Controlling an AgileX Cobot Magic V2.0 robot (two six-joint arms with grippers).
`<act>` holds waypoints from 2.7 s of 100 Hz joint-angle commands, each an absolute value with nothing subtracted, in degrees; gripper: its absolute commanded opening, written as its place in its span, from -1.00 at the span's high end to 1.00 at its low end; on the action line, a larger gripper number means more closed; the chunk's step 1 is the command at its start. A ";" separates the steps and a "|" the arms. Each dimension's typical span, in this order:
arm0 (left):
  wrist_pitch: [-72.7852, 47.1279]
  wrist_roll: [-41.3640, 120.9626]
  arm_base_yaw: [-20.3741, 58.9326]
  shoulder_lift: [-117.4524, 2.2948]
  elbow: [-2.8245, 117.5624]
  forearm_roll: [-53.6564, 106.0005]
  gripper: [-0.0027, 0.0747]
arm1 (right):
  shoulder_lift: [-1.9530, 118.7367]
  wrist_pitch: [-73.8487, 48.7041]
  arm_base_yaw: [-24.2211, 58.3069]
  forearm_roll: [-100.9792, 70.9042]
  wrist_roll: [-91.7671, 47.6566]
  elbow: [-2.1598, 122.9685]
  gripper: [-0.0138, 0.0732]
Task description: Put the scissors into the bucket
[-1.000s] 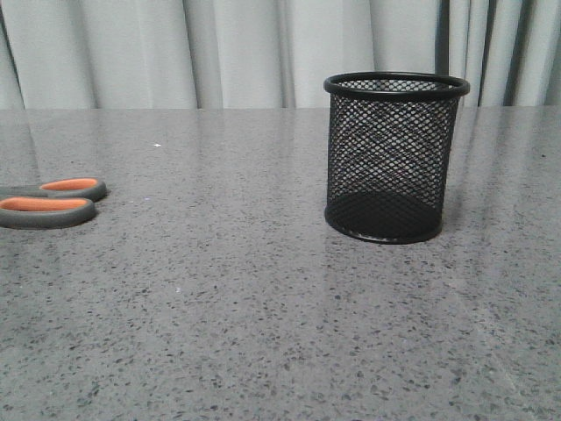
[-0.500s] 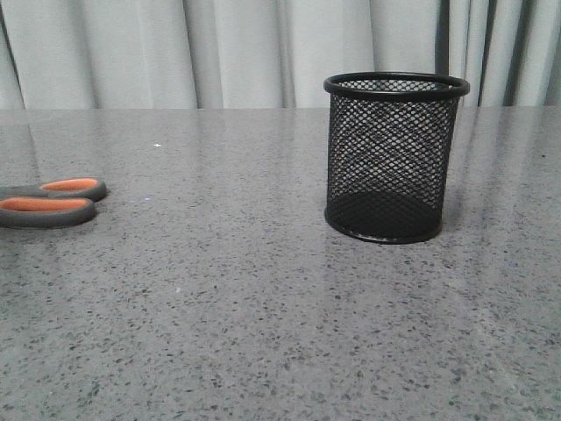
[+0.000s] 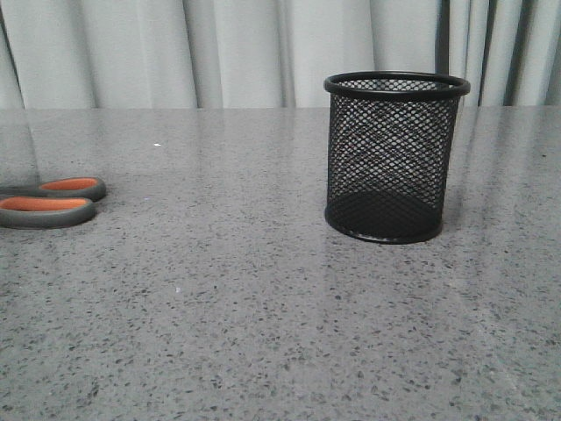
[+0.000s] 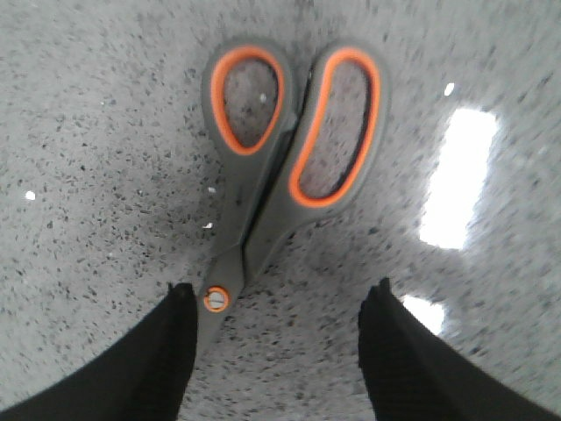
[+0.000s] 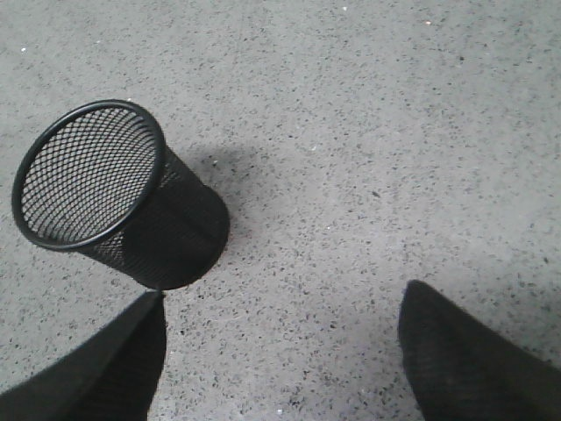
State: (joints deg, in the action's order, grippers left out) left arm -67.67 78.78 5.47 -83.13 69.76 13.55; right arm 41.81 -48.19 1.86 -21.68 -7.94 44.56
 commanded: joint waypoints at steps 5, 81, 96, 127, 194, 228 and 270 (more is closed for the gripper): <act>-68.64 83.94 7.49 -85.34 73.86 12.26 -0.07 | 42.06 -45.32 2.81 -22.12 -8.96 46.55 -0.46; -69.72 88.56 7.88 -97.46 76.42 13.45 -0.07 | 42.06 -45.32 3.06 -22.12 -10.11 46.55 -0.46; -70.34 88.85 7.88 -98.12 76.42 13.45 -0.01 | 42.06 -45.32 3.06 -22.12 -10.11 46.55 -0.46; -71.34 86.19 7.88 -98.12 76.42 14.44 0.98 | 42.06 -45.32 3.06 -22.12 -10.11 46.55 -0.46; -71.85 71.40 16.66 -73.45 88.17 9.47 0.99 | 42.06 -45.45 3.06 -43.92 -20.53 48.20 -0.46; -71.50 62.39 29.29 -67.46 91.15 8.35 0.99 | 42.06 -48.24 3.06 -73.53 -36.64 51.39 -0.46; -60.18 55.01 46.86 -69.73 91.92 7.59 0.99 | 47.83 -55.54 3.06 -86.21 -43.39 51.71 -0.46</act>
State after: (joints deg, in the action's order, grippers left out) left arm -65.88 57.42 43.95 -69.74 90.06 6.94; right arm 46.62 -54.17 3.04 -80.25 -41.48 49.70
